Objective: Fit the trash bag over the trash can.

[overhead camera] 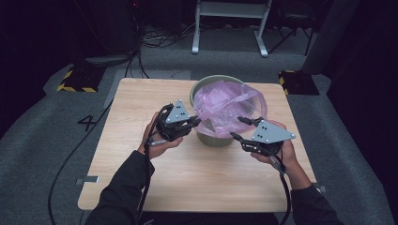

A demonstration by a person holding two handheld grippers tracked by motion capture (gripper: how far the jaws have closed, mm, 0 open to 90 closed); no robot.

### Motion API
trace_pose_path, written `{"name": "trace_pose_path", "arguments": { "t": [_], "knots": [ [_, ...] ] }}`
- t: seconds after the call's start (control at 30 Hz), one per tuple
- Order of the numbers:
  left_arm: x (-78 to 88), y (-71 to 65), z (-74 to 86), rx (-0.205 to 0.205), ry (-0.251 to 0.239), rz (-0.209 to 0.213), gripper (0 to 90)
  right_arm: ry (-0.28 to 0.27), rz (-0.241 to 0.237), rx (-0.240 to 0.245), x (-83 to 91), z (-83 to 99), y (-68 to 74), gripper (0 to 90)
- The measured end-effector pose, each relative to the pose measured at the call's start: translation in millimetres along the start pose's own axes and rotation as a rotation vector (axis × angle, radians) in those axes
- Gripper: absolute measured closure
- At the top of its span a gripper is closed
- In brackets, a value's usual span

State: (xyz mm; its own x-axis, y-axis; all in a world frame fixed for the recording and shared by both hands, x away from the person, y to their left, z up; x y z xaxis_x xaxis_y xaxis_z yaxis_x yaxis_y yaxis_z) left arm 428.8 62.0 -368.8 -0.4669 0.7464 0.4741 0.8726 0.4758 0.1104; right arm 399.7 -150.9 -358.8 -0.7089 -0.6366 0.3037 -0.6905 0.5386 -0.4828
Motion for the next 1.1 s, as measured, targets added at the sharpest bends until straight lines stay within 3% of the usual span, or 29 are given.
{"name": "trace_pose_path", "arguments": {
  "t": [0.07, 0.13, 0.2, 0.27, 0.33, 0.43, 0.8, 0.97, 1.03, 1.1],
  "knots": [
    [1.1, 1.9, 1.0, 0.004, 0.002, -0.005, 86.4, 0.01, 0.013, 0.002, -2.1, 2.0, 0.2, 75.9],
    [2.7, 5.7, 2.8, 0.018, 0.003, -0.016, 87.6, 0.023, 0.034, -0.01, -1.4, 6.5, -3.0, 87.3],
    [5.2, 9.9, 5.3, 0.032, 0.003, -0.02, 88.3, 0.041, 0.08, -0.048, 3.2, 12.7, -10.9, 90.0],
    [8.3, 14.7, 8.2, 0.05, -0.003, -0.024, 88.7, 0.049, 0.149, -0.107, 14.9, 23.1, -26.0, 90.0],
    [10.2, 18.3, 10.5, 0.062, -0.004, -0.029, 88.7, 0.057, 0.162, -0.114, 17.0, 25.9, -29.6, 90.0],
    [12.3, 23.9, 14.1, 0.074, 0.001, -0.046, 88.8, 0.087, 0.237, -0.142, 25.7, 38.7, -46.4, 90.0],
    [16.8, 43.4, 25.8, 0.081, 0.064, -0.096, 88.6, 0.136, 0.339, -0.158, 31.9, 53.3, -76.7, 90.0],
    [15.6, 45.6, 30.9, 0.106, 0.063, -0.081, 87.9, 0.188, 0.315, -0.191, 25.9, 60.7, -83.3, 87.0],
    [15.8, 43.0, 31.8, 0.113, 0.045, -0.052, 84.2, 0.186, 0.301, -0.188, 23.6, 63.8, -78.1, 75.1],
    [15.9, 40.0, 31.8, 0.108, 0.038, -0.048, 83.1, 0.159, 0.246, -0.201, 23.4, 63.6, -71.2, 61.3]
  ]
}}
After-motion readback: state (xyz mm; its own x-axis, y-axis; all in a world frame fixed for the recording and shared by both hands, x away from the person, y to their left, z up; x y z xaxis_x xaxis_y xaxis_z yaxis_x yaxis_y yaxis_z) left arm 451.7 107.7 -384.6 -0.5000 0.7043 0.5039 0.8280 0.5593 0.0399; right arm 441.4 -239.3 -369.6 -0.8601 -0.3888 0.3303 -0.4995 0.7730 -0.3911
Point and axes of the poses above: each handheld gripper's, and its own axes: x roughly backward along the jaws, z roughly out of its underside, y roughly to its left, the point moved 6 cm from there along -x, roughly forward along the jaws, and after that the axes turned 5 degrees about z, right-handed, at the moved point
